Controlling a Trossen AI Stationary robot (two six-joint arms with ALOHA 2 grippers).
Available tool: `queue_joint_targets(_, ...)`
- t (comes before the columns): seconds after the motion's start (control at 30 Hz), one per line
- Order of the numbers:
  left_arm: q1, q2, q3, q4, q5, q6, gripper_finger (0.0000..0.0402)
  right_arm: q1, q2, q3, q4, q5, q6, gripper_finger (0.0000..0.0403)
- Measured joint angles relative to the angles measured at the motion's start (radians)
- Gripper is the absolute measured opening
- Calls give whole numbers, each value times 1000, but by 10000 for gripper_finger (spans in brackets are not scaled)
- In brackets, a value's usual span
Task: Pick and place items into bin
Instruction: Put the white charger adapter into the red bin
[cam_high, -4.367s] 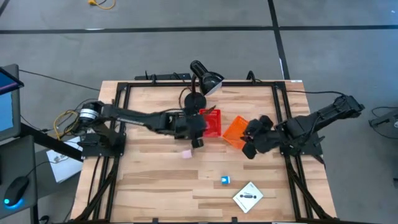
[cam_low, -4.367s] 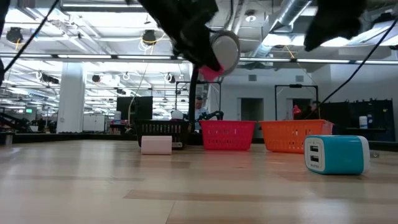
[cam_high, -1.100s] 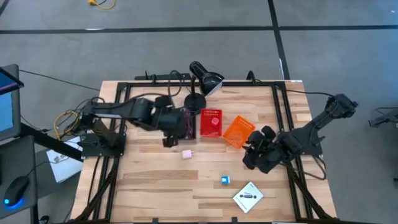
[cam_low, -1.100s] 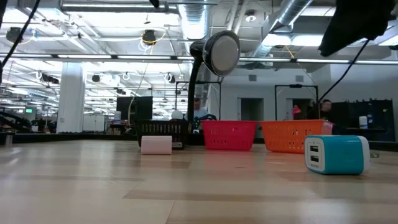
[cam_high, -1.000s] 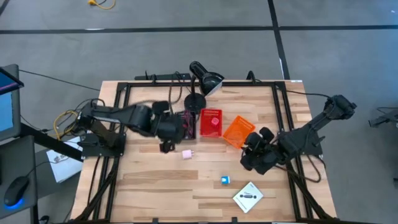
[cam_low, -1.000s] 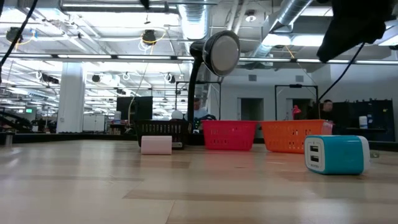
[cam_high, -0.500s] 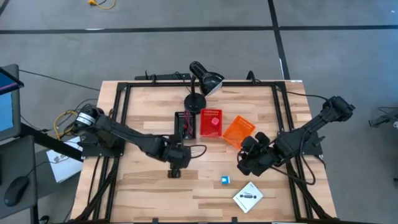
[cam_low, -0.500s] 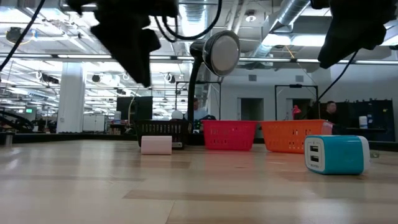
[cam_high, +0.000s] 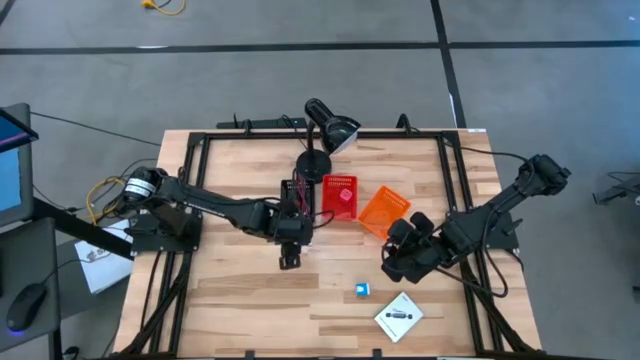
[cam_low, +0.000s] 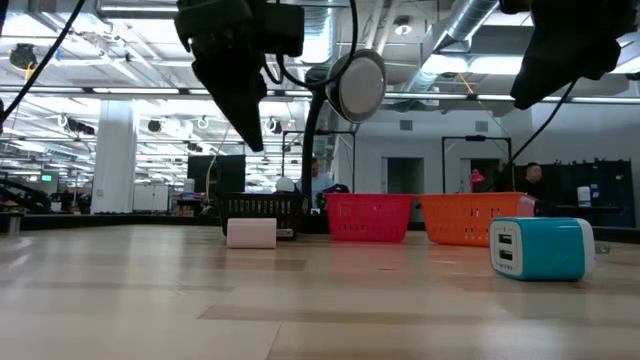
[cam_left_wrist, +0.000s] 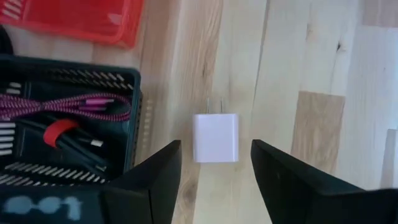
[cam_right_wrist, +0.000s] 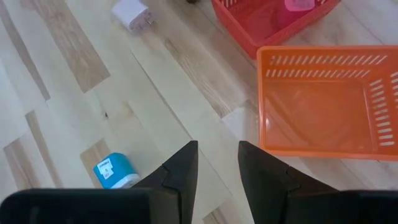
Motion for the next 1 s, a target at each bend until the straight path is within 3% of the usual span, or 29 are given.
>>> queue_joint_targets(0.37,-5,161,-1,71,57,79,239,0,0,0,0,-3,1,108)
queue_joint_targets(1.0,72,211,0,118,33,115,240,-2,0,0,0,-3,0,108)
